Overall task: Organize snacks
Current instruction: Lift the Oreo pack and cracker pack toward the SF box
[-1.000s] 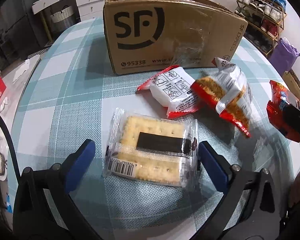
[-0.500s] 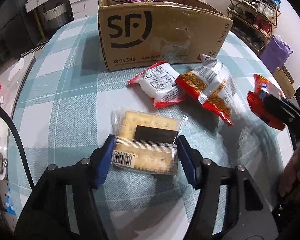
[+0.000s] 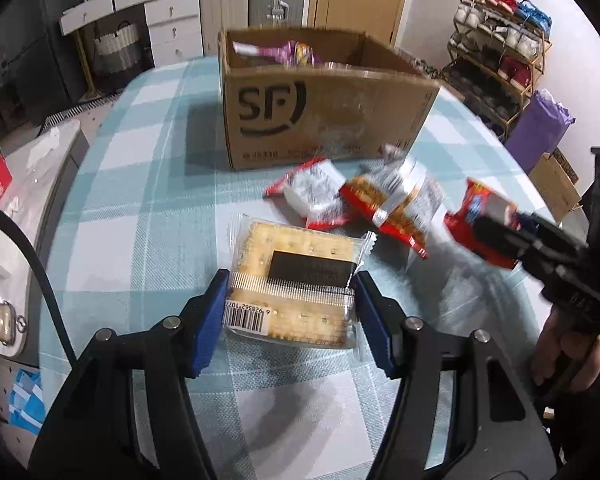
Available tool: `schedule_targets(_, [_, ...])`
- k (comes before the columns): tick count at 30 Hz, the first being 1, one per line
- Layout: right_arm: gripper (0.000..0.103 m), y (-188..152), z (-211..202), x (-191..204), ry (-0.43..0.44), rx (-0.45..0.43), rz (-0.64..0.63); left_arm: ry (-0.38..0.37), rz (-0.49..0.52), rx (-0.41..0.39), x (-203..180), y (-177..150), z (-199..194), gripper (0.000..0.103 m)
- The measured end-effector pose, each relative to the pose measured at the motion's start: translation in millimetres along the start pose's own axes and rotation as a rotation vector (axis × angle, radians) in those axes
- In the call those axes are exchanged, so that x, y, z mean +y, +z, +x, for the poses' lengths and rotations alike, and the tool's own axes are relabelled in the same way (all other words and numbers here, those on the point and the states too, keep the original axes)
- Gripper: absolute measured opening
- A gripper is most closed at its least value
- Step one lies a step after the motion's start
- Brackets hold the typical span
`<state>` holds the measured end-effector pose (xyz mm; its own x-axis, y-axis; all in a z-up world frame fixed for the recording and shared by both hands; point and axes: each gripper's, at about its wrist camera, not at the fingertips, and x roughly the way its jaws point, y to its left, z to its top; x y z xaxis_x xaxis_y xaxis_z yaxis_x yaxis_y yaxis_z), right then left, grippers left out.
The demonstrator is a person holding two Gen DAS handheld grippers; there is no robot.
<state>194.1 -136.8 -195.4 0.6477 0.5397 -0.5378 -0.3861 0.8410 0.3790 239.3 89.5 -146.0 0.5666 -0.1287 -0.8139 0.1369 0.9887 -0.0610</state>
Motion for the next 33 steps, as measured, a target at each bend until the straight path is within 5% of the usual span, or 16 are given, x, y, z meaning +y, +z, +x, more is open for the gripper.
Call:
schedule_targets(9, [0.052, 32.4, -24.0, 21.3, 0.084, -0.027, -0.007, -0.058, -0.016, -0.077, -4.5, 34.3, -46.1, 0.059])
schedule_targets(20, [0.052, 119.7, -61.2, 52.0, 0.154, -0.112, -0.089, -0.087, 0.013, -0.2, -8.5, 100.2, -101.9, 0.059])
schedule_targets(33, [0.052, 211.7, -63.0, 67.0, 0.189, -0.124, -0.119, -0.154, -0.064, -0.287, 6.3, 180.2, -129.9, 0.059])
